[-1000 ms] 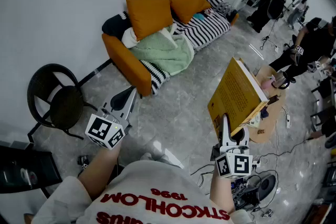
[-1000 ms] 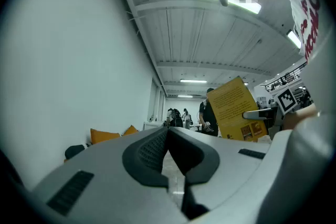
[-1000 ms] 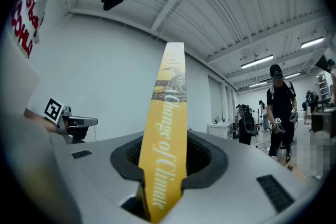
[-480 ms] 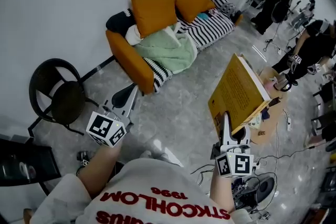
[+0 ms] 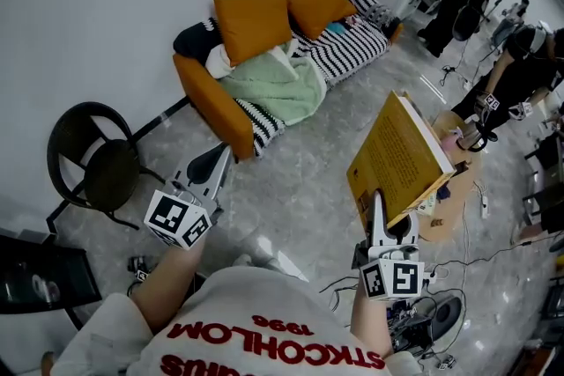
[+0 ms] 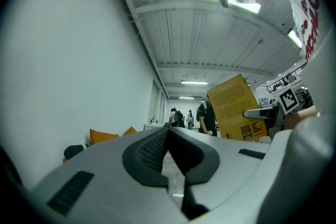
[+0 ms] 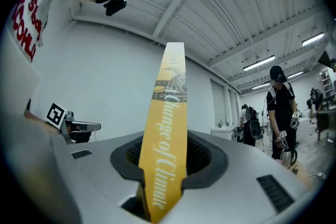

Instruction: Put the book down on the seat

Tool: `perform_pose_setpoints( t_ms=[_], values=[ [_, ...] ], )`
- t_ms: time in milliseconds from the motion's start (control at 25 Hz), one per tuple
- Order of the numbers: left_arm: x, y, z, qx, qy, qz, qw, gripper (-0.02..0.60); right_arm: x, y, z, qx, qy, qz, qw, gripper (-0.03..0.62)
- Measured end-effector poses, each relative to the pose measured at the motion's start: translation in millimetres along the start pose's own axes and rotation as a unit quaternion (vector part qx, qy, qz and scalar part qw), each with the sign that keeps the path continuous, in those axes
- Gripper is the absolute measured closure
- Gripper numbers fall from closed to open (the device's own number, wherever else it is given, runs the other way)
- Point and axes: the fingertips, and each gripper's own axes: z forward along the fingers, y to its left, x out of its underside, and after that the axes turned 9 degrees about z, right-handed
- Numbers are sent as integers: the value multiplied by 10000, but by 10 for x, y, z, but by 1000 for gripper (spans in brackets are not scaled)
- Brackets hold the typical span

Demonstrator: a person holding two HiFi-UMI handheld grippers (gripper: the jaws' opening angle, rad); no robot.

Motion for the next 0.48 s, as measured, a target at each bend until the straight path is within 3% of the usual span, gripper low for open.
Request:
perform_pose_setpoints(
  t_ms=[160,480],
  values=[
    [-40,-158,105,42,-73,-15,10000,566,-69,-124,-91,-7,-1,-308,9995,434],
    [-60,-451,449,54,-126,24,9999,566,-139,-534,-125,-3,-110,-230,9997,434]
  ],
)
